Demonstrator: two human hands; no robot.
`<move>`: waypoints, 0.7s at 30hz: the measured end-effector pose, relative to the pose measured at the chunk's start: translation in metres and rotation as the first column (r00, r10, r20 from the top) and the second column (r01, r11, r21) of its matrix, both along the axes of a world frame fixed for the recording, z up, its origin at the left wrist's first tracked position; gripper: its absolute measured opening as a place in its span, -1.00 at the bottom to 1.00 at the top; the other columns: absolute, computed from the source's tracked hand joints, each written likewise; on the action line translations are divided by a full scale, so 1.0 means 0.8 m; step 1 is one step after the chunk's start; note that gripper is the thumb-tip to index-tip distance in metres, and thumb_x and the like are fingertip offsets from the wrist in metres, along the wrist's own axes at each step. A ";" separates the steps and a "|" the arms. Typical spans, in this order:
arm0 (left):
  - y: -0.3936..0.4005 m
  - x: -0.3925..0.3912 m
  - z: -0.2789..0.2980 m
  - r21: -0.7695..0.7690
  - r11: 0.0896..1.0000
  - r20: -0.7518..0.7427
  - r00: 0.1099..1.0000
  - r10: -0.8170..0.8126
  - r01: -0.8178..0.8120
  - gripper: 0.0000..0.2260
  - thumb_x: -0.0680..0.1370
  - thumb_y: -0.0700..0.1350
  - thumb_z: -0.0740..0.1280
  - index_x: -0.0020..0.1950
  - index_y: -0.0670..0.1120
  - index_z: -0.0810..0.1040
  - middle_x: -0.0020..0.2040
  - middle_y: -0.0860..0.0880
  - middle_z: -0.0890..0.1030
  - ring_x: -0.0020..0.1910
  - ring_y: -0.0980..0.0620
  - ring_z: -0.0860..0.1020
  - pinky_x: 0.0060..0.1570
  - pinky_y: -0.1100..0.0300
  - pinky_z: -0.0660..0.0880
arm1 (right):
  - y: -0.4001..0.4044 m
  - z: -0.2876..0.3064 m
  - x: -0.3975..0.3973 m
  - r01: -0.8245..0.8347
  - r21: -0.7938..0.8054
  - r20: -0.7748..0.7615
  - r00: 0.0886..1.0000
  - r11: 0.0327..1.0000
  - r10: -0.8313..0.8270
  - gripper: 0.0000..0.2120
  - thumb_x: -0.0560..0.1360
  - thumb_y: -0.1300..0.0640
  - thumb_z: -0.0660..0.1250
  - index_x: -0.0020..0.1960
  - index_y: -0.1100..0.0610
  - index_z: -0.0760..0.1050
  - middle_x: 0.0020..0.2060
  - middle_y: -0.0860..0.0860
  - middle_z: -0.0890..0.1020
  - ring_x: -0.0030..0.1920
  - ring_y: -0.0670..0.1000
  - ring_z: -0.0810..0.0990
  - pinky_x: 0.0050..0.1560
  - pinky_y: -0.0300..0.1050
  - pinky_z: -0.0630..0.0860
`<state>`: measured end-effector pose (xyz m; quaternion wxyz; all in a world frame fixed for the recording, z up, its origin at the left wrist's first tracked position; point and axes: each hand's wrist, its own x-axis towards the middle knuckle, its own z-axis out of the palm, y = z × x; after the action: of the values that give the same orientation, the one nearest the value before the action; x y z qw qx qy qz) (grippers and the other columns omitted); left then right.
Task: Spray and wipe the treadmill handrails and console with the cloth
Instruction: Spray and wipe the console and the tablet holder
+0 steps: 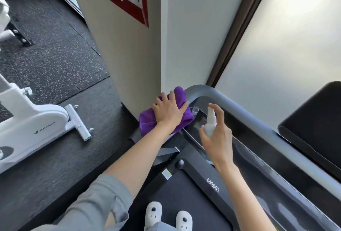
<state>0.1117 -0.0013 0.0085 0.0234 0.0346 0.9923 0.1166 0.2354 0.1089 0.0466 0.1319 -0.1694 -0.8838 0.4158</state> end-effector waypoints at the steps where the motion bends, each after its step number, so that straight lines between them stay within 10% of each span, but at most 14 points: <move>1: -0.009 0.005 0.001 0.003 1.000 0.003 1.000 -0.026 0.026 -0.28 0.52 0.40 0.08 0.50 -0.07 0.19 0.27 -0.16 0.43 0.14 -0.20 0.46 0.03 -0.05 0.42 | -0.002 0.000 -0.001 -0.005 -0.001 0.002 1.000 1.000 0.005 -0.39 0.45 0.30 0.28 0.36 -0.19 0.25 -0.31 -0.07 0.53 -0.29 0.07 0.50 -0.17 0.04 0.53; 9: -0.130 0.087 -0.019 0.094 0.996 -0.090 0.996 0.003 0.005 -0.31 0.43 0.45 0.05 0.36 0.01 0.35 0.19 -0.09 0.51 0.02 -0.18 0.52 -0.10 -0.03 0.47 | -0.019 -0.003 -0.008 -0.032 0.006 0.008 0.999 0.999 0.032 -0.39 0.45 0.28 0.29 0.37 -0.17 0.25 -0.28 0.01 0.57 -0.25 0.10 0.53 -0.12 0.03 0.51; 21: -0.009 -0.017 -0.013 0.070 0.997 -0.009 0.999 -0.031 0.031 -0.36 0.54 0.37 0.06 0.48 0.00 0.24 0.26 -0.18 0.48 0.13 -0.21 0.50 0.02 -0.06 0.42 | -0.008 -0.002 -0.001 0.019 0.020 -0.011 1.000 1.000 -0.018 -0.40 0.45 0.28 0.29 0.34 -0.22 0.26 -0.33 -0.12 0.51 -0.32 -0.07 0.48 -0.25 -0.08 0.43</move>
<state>0.0984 -0.0087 -0.0016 0.0198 0.0513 0.9870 0.1509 0.2342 0.1027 0.0447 0.1419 -0.1741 -0.8856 0.4066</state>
